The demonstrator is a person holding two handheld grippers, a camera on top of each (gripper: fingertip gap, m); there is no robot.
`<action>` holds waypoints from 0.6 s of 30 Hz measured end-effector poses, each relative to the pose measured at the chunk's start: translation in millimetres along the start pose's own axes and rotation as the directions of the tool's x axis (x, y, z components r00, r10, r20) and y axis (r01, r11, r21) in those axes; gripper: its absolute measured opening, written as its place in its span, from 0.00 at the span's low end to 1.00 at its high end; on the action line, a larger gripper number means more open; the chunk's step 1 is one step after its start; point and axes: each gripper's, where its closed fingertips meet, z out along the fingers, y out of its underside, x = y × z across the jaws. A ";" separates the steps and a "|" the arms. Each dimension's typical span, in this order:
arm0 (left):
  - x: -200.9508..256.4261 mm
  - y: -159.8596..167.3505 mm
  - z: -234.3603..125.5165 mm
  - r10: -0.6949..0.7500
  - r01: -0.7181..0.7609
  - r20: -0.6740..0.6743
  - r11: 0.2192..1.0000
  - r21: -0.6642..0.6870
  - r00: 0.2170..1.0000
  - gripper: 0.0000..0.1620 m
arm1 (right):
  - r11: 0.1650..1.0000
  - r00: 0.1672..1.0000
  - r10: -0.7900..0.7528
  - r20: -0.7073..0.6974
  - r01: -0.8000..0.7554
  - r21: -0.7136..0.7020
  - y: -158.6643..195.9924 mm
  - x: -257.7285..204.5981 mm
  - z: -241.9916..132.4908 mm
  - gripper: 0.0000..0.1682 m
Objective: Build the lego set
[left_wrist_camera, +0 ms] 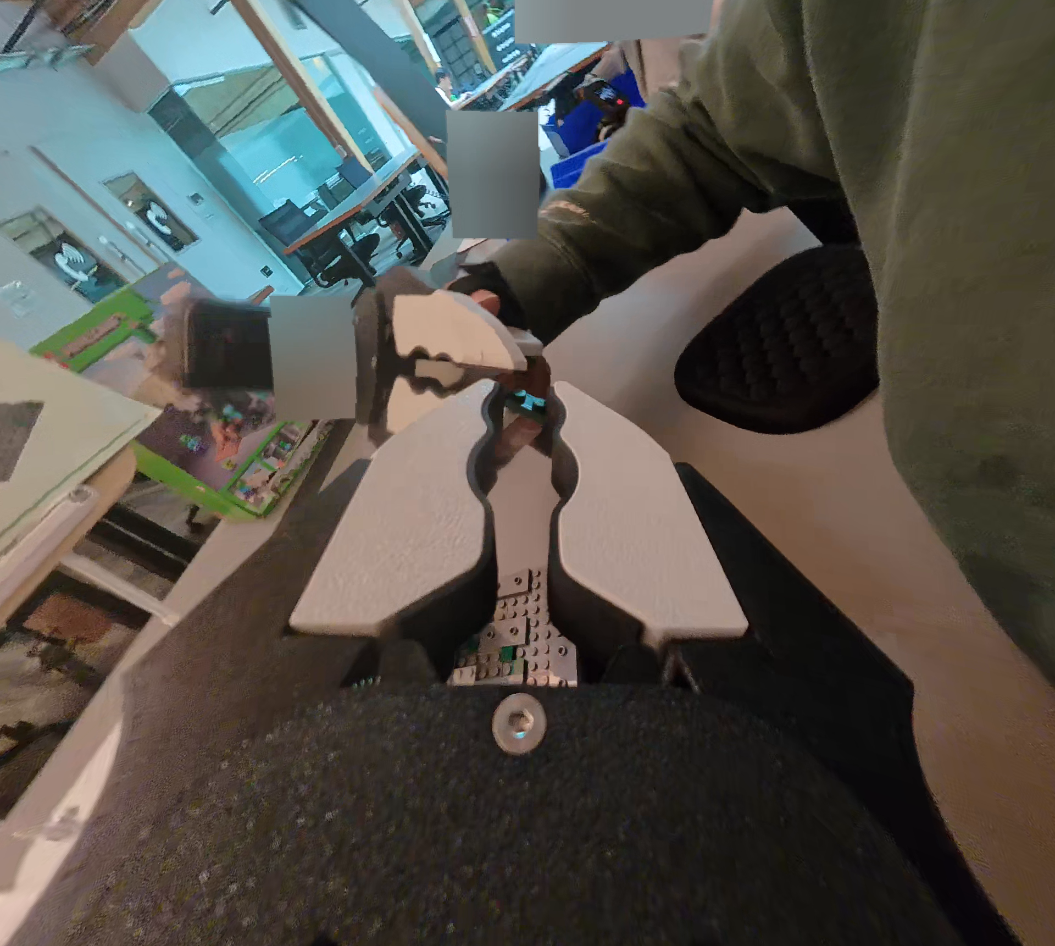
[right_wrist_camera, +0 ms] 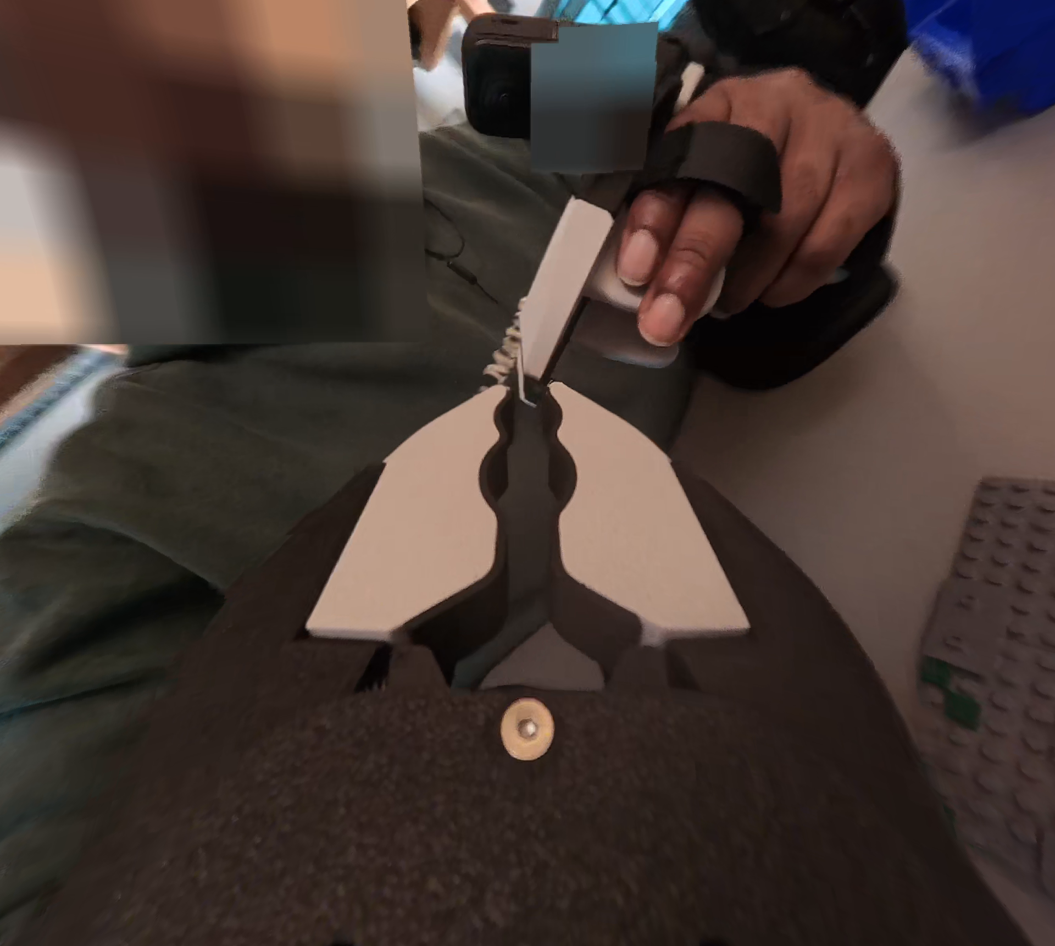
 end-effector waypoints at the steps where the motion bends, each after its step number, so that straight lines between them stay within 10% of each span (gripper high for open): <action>1: -5.3 1.9 -1.4 -0.039 0.039 0.017 0.999 0.001 0.999 0.08 | 0.999 0.997 -0.049 -0.055 0.050 0.014 -3.2 2.8 -2.3 0.04; 4: -23.3 10.4 -5.3 -0.183 0.183 0.077 0.983 0.011 0.980 0.08 | 0.961 0.913 -0.262 -0.314 0.276 0.001 -13.9 14.3 -10.8 0.06; 9: -45.6 29.0 -9.7 -0.429 0.429 0.124 0.903 0.029 0.895 0.08 | 0.820 0.546 -0.511 -0.664 0.542 -0.185 -23.6 23.8 -25.6 0.04; 13: -46.5 29.9 -8.8 -0.574 0.570 0.054 0.818 0.073 0.817 0.08 | 0.702 0.220 -0.596 -0.772 0.609 -0.368 -23.4 27.2 -32.4 0.10; 18: -45.0 25.7 -7.0 -0.665 0.662 -0.010 0.742 0.106 0.747 0.08 | 0.638 0.006 -0.617 -0.787 0.590 -0.495 -20.9 33.6 -35.6 0.11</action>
